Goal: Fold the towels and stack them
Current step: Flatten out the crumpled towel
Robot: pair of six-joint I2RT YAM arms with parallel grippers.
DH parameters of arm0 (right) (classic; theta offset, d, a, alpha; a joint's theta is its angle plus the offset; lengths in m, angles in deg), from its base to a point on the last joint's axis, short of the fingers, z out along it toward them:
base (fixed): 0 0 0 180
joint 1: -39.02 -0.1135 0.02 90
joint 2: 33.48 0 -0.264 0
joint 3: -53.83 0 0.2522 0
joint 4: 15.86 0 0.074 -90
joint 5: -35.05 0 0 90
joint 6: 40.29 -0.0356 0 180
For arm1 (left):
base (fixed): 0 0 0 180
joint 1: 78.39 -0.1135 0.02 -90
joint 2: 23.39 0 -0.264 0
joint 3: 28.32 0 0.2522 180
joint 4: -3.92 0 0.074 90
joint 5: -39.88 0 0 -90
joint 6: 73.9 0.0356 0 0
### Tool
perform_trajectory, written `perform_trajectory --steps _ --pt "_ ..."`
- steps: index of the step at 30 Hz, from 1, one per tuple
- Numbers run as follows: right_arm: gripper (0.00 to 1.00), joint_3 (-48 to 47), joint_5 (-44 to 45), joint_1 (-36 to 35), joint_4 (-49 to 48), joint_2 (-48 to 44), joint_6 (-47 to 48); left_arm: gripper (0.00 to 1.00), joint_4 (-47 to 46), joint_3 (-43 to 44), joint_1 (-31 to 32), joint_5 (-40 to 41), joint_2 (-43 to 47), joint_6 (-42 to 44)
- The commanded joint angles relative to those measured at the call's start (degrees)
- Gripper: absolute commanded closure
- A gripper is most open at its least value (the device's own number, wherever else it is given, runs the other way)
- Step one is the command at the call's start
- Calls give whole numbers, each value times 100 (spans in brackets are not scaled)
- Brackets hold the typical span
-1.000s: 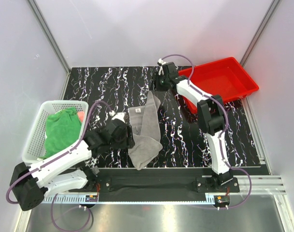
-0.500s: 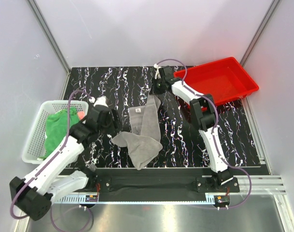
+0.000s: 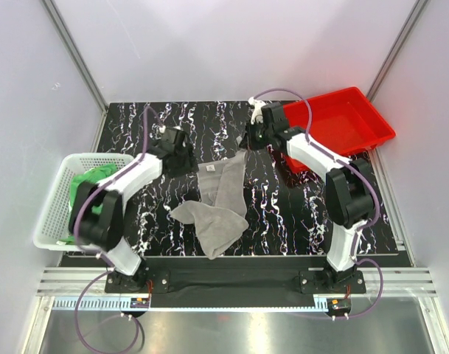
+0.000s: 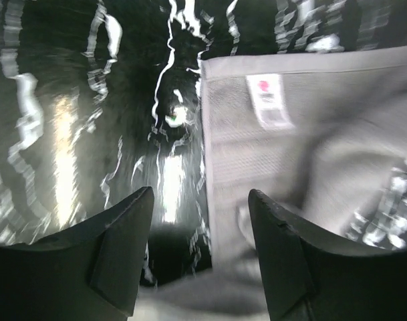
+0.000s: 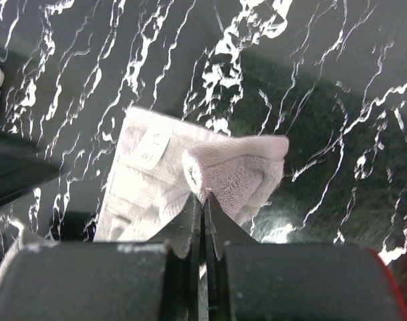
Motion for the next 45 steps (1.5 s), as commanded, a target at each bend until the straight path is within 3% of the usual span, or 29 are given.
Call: perform_trajectory --steps 1,15,25,36,39,40,45 --pt "100 634 -177 -52 -616 -282 47 37 -396 307 5 -217 -710 268" --pt "100 1444 -353 -43 -1074 -872 -138 39 -530 1195 40 116 -2065 682" --pt "100 1480 -344 -52 -1075 -872 -120 50 -204 1679 58 20 -2769 630" --pt "100 1462 -388 -52 -1136 -802 -138 78 446 2047 102 292 -3287 463" --pt "100 1480 -397 -52 -1162 -731 -155 90 648 2241 137 398 -3436 454" --pt "100 1489 -415 -52 -1171 -731 -155 98 710 2276 129 441 -3463 454" --pt "100 1489 -362 -43 -1206 -705 -147 100 1079 2522 111 723 -3236 656"
